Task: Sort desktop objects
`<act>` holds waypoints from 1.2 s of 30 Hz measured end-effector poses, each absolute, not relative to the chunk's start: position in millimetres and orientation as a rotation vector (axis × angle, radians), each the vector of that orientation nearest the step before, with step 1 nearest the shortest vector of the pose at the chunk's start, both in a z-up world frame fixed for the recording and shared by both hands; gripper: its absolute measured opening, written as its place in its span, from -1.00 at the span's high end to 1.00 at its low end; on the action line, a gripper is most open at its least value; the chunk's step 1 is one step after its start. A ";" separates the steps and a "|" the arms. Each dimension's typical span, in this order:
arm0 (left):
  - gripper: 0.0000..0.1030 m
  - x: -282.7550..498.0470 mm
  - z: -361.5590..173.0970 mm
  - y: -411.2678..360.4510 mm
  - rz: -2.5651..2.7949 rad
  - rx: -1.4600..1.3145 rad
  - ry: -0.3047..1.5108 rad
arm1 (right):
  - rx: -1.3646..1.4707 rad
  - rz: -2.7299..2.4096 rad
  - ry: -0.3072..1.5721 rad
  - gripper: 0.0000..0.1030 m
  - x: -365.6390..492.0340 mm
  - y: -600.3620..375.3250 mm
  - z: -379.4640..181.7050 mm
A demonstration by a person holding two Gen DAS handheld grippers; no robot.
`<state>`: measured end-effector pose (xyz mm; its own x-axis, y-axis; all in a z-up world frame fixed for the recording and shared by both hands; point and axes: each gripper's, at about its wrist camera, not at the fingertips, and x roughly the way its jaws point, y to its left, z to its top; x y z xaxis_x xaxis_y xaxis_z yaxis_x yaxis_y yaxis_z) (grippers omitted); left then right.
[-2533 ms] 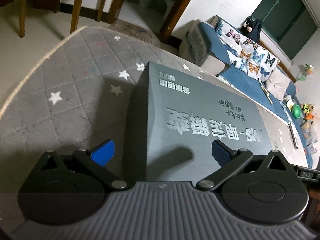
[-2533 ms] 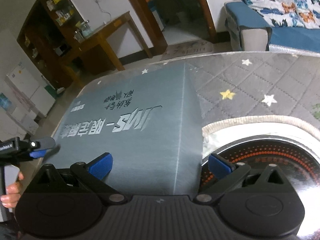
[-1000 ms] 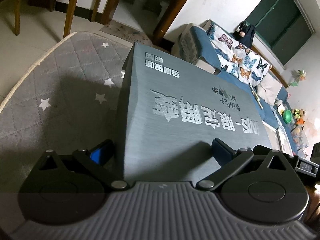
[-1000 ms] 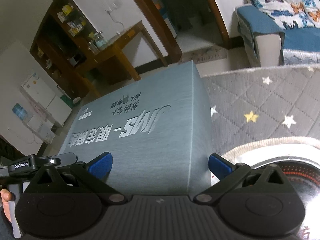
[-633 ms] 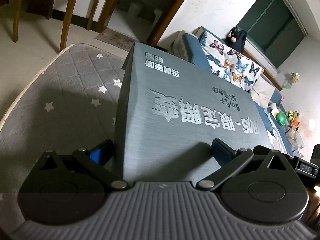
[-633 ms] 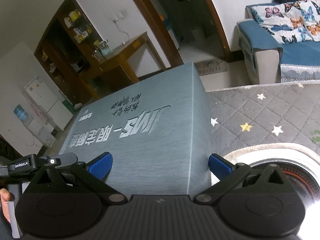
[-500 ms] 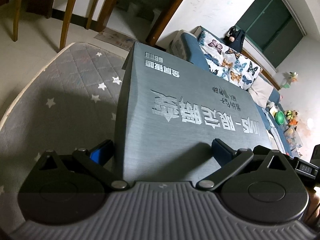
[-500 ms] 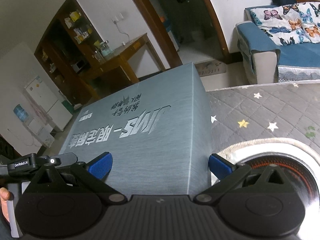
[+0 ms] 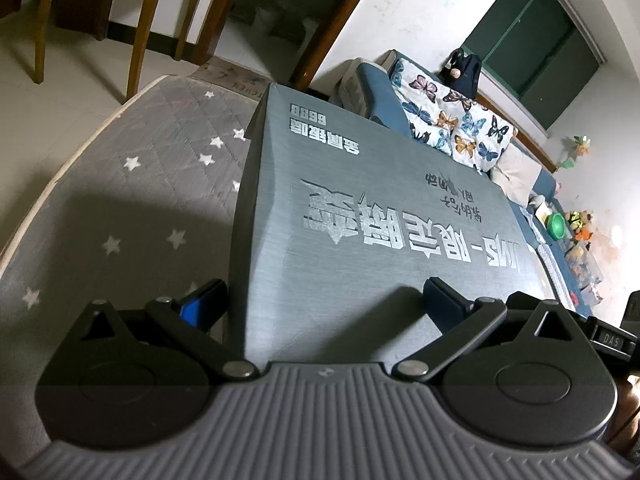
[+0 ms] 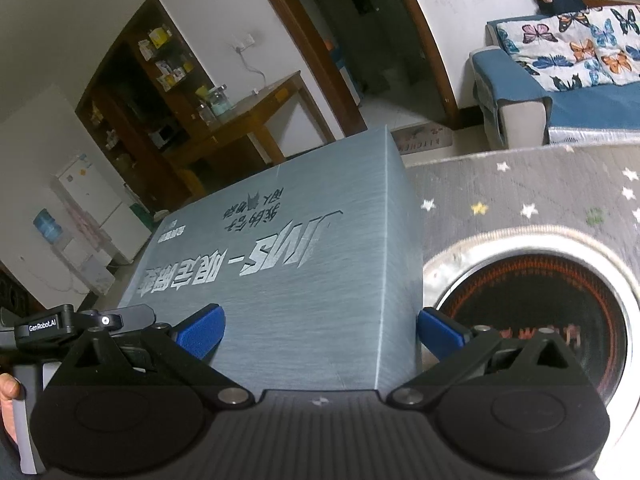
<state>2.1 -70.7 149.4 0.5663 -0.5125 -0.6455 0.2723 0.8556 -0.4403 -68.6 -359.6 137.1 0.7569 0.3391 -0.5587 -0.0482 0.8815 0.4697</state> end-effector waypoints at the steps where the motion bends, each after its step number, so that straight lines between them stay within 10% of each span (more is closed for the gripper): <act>1: -1.00 -3.6 148.8 -68.0 -0.469 -0.306 0.853 | 0.454 0.220 0.685 -1.00 -73.9 -358.6 135.7; 36: -1.00 -213.5 128.7 12.9 -0.481 -0.240 0.847 | 0.476 0.234 0.684 -1.00 -278.9 -302.8 104.2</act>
<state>-213.5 12.9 128.7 0.5641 -0.4974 -0.6591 0.3106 0.8674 -0.3887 -278.9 -302.8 104.2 0.7545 0.3592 -0.5493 -0.0531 0.8676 0.4944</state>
